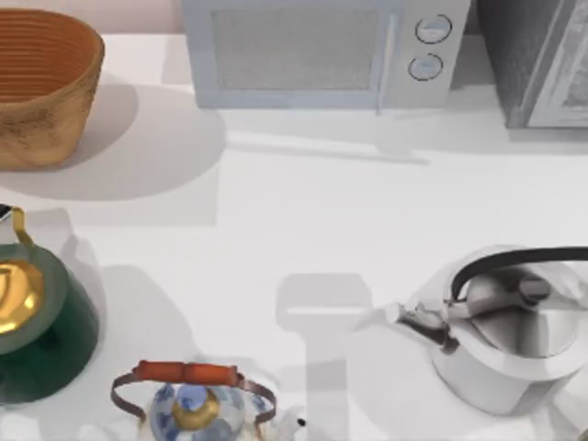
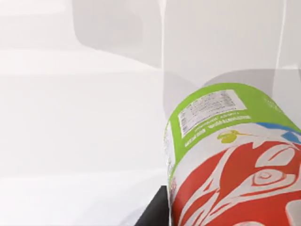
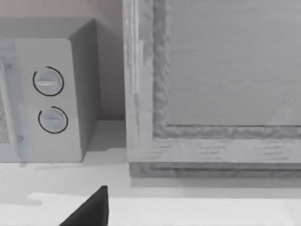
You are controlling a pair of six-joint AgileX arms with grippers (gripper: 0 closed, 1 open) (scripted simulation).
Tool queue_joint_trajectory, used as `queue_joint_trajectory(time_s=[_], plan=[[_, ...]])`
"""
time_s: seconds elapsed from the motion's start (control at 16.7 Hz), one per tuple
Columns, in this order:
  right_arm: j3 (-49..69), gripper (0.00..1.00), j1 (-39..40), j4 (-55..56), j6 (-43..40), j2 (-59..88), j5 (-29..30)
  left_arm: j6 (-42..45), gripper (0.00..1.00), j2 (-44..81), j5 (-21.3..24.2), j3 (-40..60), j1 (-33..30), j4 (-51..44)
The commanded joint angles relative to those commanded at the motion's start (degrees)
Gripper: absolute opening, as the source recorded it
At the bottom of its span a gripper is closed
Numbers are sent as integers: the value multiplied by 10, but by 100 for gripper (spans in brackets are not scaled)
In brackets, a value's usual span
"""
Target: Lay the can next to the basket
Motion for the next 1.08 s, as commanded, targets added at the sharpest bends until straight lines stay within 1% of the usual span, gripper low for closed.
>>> queue_joint_trajectory(time_s=[0.72,0.78,1.08], plan=[[0,100,0,0,0,0,0,0,98,0,0,0,0,0],[0,100,0,0,0,0,0,0,100,0,0,0,0,0],[0,100,0,0,0,0,0,0,100,0,0,0,0,0]])
